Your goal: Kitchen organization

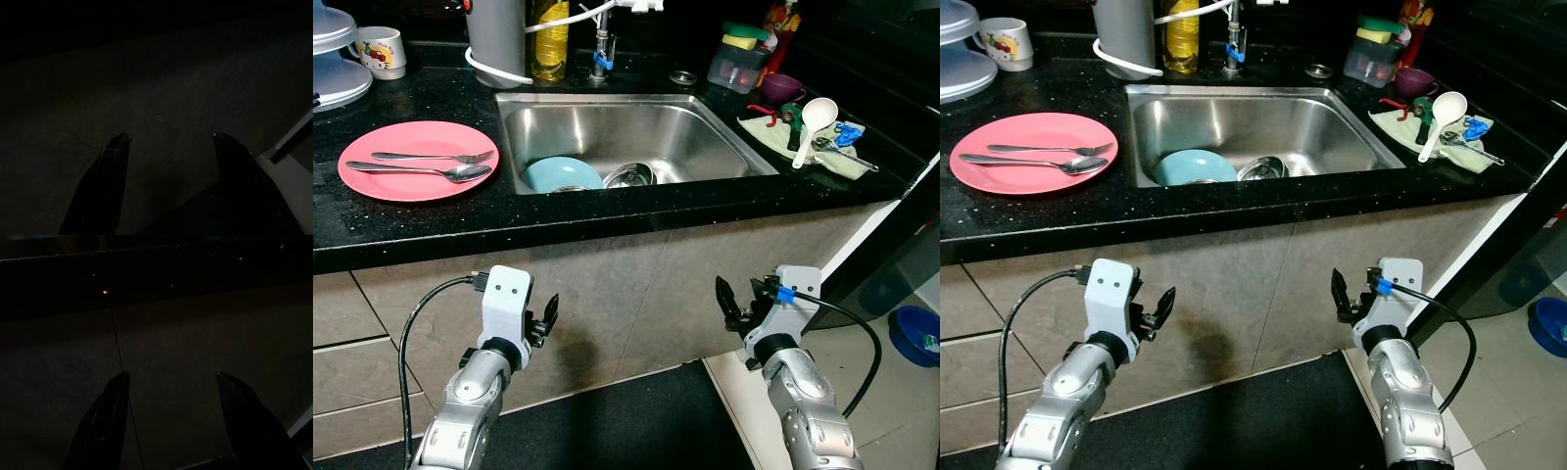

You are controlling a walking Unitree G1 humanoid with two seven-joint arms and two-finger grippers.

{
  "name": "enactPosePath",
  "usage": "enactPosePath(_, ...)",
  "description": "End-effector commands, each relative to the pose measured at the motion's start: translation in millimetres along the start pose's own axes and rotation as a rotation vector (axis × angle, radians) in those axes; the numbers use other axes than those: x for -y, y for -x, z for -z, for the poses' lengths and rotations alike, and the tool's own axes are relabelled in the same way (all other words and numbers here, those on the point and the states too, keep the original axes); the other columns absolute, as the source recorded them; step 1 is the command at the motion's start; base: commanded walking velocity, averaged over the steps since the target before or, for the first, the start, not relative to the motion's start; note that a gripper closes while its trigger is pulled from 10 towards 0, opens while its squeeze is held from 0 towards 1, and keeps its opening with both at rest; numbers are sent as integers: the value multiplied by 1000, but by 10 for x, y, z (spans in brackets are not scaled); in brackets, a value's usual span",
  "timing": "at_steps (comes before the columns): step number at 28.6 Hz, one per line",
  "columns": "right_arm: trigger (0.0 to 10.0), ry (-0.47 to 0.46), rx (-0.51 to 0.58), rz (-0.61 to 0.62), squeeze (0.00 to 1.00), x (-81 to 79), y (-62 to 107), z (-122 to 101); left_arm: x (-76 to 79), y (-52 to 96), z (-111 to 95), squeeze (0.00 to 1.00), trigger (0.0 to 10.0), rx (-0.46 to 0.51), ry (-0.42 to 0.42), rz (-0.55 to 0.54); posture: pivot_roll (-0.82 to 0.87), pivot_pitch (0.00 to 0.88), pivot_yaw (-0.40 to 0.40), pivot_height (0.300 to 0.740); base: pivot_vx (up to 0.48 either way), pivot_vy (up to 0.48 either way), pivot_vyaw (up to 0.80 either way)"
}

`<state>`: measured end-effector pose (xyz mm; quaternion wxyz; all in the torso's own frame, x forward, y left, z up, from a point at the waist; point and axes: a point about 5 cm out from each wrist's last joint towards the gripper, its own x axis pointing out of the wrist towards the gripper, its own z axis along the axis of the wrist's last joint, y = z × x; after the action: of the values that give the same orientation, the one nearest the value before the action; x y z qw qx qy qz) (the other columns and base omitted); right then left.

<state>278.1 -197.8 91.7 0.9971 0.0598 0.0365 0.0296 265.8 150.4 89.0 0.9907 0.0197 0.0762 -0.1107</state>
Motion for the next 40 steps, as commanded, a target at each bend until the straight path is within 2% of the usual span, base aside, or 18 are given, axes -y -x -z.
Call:
enactPosePath(1,10000,3,-11,14,0,51,6,1,40,-14,40,0,10000,-19,11,11,51,29,-153,740,0,0,0)
enactPosePath(40,10000,1,-14,12,0,51,-2,4,33,-19,46,0,10000,-19,14,9,52,29,-154,740,0,0,0)
